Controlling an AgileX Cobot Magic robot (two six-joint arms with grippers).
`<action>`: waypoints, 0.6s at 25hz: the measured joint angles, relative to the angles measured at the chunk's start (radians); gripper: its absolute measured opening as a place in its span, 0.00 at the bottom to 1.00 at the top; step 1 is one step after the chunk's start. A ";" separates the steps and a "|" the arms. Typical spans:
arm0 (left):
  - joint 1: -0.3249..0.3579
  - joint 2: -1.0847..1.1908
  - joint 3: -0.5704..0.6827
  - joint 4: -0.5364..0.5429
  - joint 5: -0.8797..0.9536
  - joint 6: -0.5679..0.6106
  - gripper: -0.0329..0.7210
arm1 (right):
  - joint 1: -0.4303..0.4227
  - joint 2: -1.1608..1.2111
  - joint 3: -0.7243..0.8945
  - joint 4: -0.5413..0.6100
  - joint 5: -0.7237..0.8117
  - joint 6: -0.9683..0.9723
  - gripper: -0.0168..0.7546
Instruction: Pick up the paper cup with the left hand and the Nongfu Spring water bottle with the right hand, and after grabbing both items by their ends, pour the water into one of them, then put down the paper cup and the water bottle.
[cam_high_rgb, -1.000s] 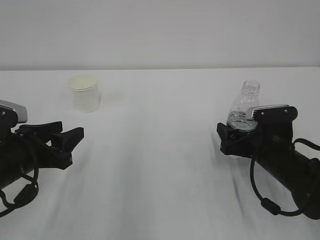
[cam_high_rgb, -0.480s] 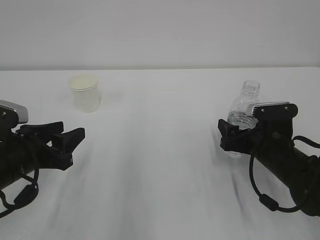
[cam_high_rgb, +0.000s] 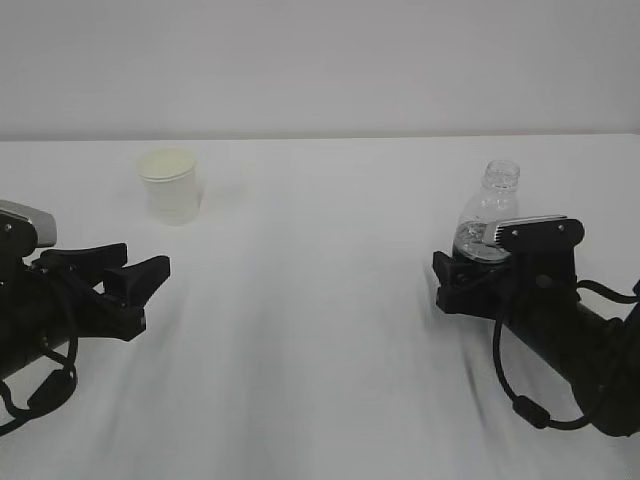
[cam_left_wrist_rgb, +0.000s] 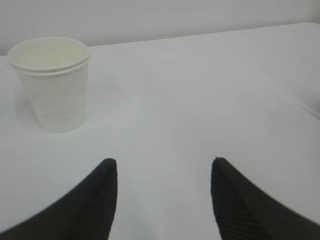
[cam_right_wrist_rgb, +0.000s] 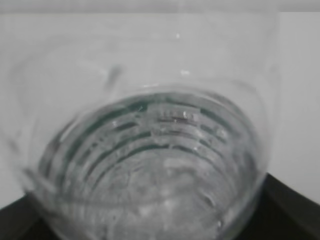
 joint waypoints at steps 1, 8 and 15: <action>0.000 0.000 0.000 0.000 0.000 0.000 0.61 | 0.000 0.000 -0.002 0.000 0.000 0.000 0.82; 0.000 0.000 0.000 0.002 0.000 0.000 0.61 | 0.000 0.000 -0.007 0.005 0.000 0.000 0.82; 0.000 0.000 0.000 0.002 -0.002 0.000 0.61 | 0.000 0.000 -0.022 0.009 0.000 -0.002 0.77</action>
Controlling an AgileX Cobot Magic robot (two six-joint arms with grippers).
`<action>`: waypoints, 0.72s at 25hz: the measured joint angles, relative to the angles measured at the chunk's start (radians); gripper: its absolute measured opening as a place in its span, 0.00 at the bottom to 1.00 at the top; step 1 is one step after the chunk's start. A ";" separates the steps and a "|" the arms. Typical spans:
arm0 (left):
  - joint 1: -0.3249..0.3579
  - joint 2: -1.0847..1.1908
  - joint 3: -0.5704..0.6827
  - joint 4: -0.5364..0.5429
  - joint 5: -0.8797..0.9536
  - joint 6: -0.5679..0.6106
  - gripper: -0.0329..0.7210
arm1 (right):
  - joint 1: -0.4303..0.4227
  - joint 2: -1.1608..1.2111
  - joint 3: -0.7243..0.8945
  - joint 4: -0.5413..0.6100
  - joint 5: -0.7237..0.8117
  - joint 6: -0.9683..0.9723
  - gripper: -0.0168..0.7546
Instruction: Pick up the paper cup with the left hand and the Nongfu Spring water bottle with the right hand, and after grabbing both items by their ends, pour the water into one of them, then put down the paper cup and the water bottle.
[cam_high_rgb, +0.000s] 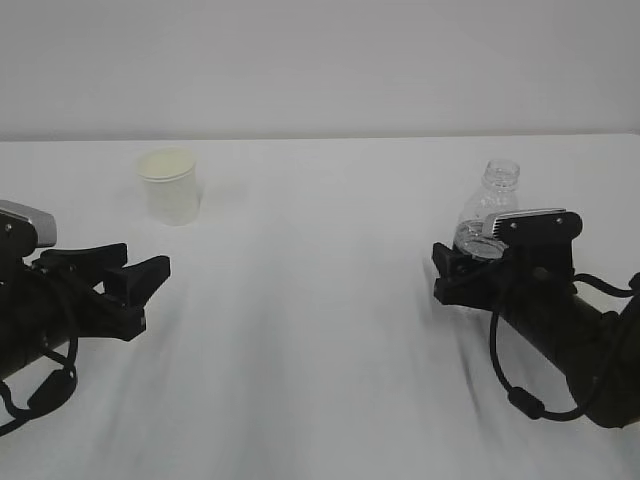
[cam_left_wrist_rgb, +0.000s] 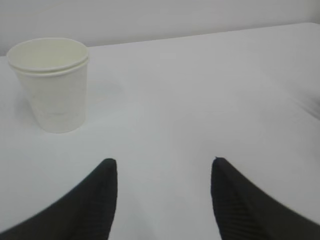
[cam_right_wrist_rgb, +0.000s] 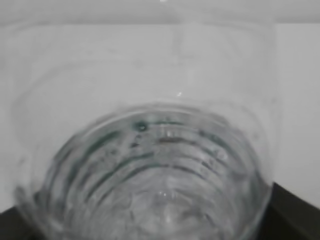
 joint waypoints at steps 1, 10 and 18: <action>0.000 0.000 0.000 0.000 0.000 0.000 0.61 | 0.000 0.000 -0.001 0.000 0.000 0.000 0.76; 0.000 0.000 0.000 0.000 0.000 0.000 0.60 | 0.000 0.000 -0.002 0.000 -0.001 -0.002 0.57; 0.000 0.000 0.000 0.000 0.000 0.000 0.60 | 0.000 0.000 -0.002 -0.006 -0.002 -0.036 0.53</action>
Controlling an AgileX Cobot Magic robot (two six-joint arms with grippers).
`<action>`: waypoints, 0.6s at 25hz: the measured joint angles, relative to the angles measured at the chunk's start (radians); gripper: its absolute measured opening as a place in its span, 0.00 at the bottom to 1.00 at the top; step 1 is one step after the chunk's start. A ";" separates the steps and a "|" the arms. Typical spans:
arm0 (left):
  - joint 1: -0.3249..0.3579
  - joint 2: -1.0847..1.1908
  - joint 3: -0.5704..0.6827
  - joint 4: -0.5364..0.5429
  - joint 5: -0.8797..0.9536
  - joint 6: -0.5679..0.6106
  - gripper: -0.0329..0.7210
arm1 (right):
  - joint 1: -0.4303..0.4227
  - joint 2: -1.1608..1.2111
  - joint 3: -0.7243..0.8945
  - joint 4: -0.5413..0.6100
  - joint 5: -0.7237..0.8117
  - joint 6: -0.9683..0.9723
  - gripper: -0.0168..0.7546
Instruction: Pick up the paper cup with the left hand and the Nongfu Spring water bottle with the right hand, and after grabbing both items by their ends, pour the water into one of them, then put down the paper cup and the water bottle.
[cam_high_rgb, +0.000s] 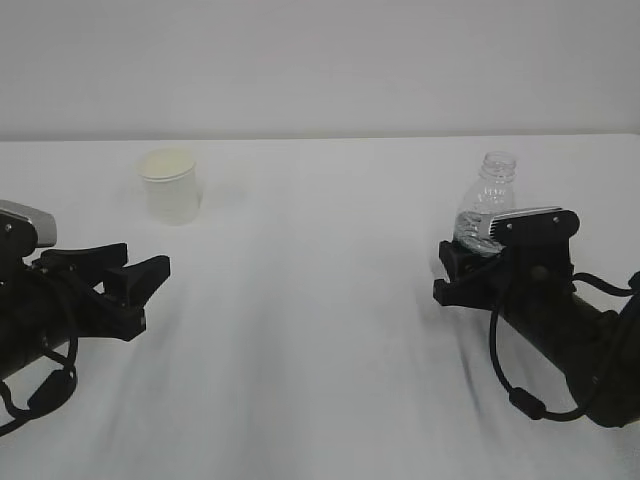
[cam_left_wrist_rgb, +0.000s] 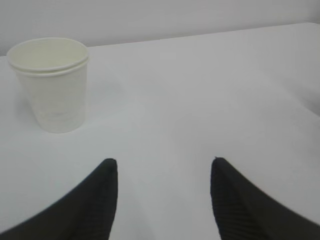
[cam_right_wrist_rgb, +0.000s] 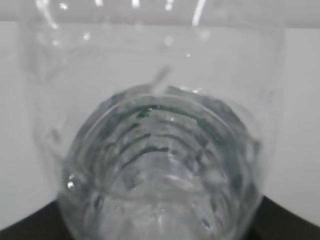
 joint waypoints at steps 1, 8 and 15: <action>0.000 0.000 0.000 0.000 0.000 0.000 0.60 | 0.000 0.000 0.000 -0.001 0.000 -0.010 0.53; 0.000 0.000 0.000 0.000 0.000 0.000 0.60 | 0.000 -0.081 0.045 -0.007 0.025 -0.045 0.53; 0.000 0.000 0.000 0.000 0.000 0.000 0.60 | 0.001 -0.149 0.143 -0.017 0.026 -0.078 0.53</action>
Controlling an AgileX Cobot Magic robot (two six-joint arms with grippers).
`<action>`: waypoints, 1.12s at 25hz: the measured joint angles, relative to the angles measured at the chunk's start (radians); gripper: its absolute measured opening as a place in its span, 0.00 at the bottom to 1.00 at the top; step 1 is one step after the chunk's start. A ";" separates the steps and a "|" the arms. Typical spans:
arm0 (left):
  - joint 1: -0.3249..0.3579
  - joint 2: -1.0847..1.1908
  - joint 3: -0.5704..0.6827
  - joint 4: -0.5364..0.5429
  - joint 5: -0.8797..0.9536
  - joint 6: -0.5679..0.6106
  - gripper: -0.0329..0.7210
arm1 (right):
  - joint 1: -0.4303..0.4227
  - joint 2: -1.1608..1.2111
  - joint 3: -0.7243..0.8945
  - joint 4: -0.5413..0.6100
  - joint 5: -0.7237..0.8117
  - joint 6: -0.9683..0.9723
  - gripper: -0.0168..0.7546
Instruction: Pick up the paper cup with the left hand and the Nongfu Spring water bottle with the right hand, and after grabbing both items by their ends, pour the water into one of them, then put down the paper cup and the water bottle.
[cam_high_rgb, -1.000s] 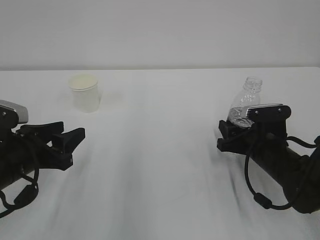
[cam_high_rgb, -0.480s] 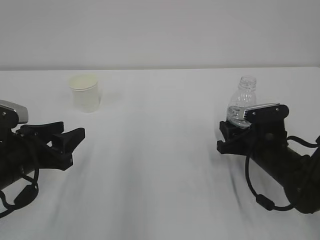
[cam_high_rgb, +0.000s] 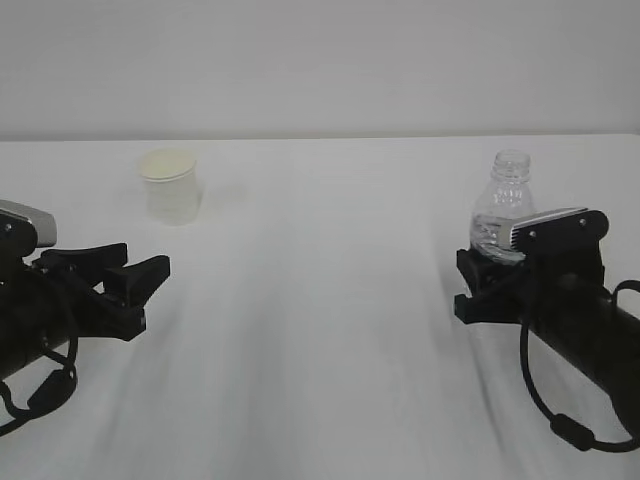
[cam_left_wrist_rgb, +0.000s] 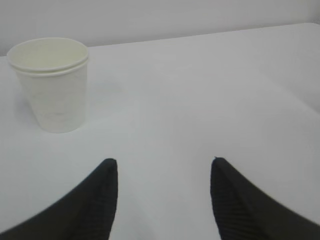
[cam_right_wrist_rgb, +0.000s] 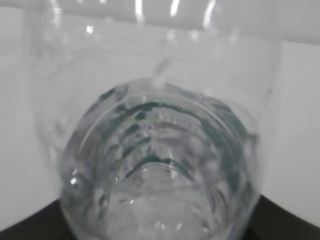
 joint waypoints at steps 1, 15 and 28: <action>0.000 0.000 0.000 0.000 0.000 0.000 0.60 | 0.000 -0.015 0.019 0.000 0.000 -0.007 0.53; 0.000 0.000 0.000 -0.058 0.000 0.000 0.60 | 0.000 -0.228 0.161 0.000 0.000 -0.034 0.52; 0.000 0.052 -0.082 -0.170 0.000 0.000 0.83 | 0.000 -0.230 0.170 -0.021 0.000 -0.038 0.52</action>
